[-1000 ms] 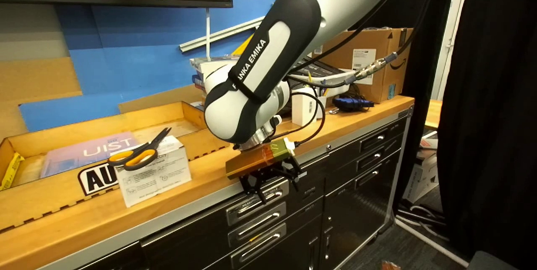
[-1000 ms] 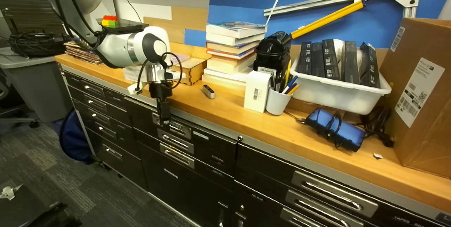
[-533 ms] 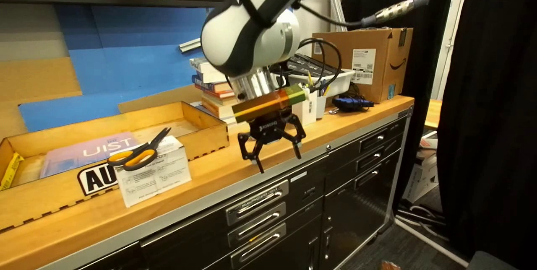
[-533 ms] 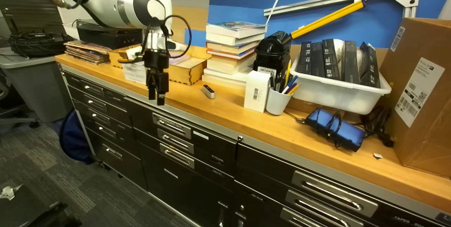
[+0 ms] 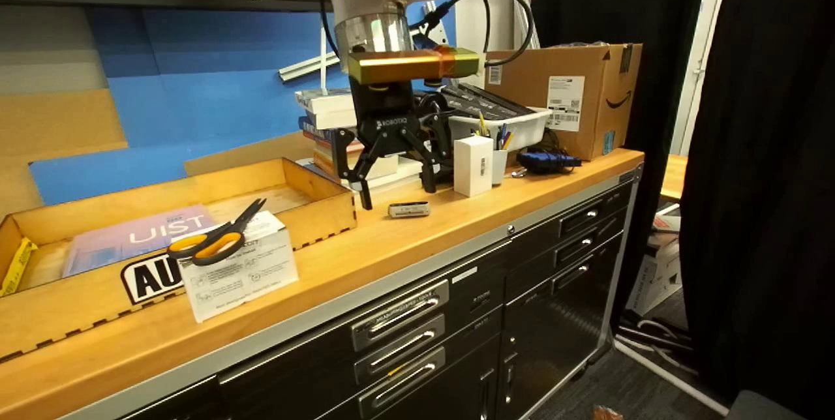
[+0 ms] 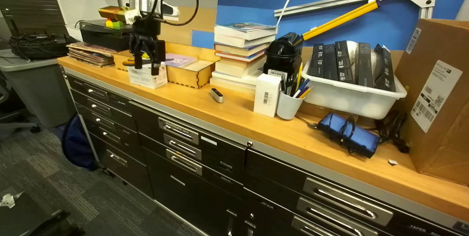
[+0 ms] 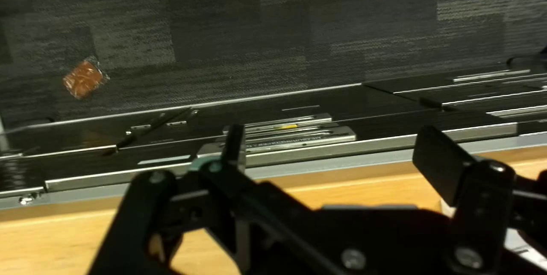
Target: Put the blue object in the drawer and close the drawer.
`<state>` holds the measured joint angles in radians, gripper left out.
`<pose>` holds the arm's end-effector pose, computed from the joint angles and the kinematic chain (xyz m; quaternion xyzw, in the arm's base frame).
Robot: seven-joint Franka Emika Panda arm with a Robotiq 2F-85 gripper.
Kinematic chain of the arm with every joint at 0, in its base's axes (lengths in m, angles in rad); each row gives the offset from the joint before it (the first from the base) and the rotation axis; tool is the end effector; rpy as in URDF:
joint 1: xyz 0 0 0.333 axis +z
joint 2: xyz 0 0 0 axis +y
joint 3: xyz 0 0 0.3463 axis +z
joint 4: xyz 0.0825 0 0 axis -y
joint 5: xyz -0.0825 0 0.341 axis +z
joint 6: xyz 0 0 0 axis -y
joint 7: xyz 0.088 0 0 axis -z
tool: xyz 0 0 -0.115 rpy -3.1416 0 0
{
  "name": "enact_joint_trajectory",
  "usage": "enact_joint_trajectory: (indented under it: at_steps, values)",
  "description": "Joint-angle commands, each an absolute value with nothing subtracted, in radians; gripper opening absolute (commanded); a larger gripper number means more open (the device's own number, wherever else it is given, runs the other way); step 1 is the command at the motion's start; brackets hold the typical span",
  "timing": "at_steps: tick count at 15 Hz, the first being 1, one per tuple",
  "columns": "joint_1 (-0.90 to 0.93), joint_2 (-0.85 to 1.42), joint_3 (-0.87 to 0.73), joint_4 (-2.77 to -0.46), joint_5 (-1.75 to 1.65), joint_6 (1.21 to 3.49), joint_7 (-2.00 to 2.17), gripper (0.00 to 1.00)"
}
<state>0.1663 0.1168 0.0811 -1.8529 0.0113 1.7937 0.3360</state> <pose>0.5189 0.1304 0.4825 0.9950 -0.0457 -0.0869 0.0155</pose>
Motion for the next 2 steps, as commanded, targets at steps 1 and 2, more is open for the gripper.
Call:
enact_joint_trajectory:
  at_steps: [1, 2]
  values:
    - [0.16, 0.118, 0.097, -1.841, 0.01, 1.791, 0.337, 1.0]
    - [0.162, 0.118, 0.1, -1.836, 0.01, 1.791, 0.336, 1.0]
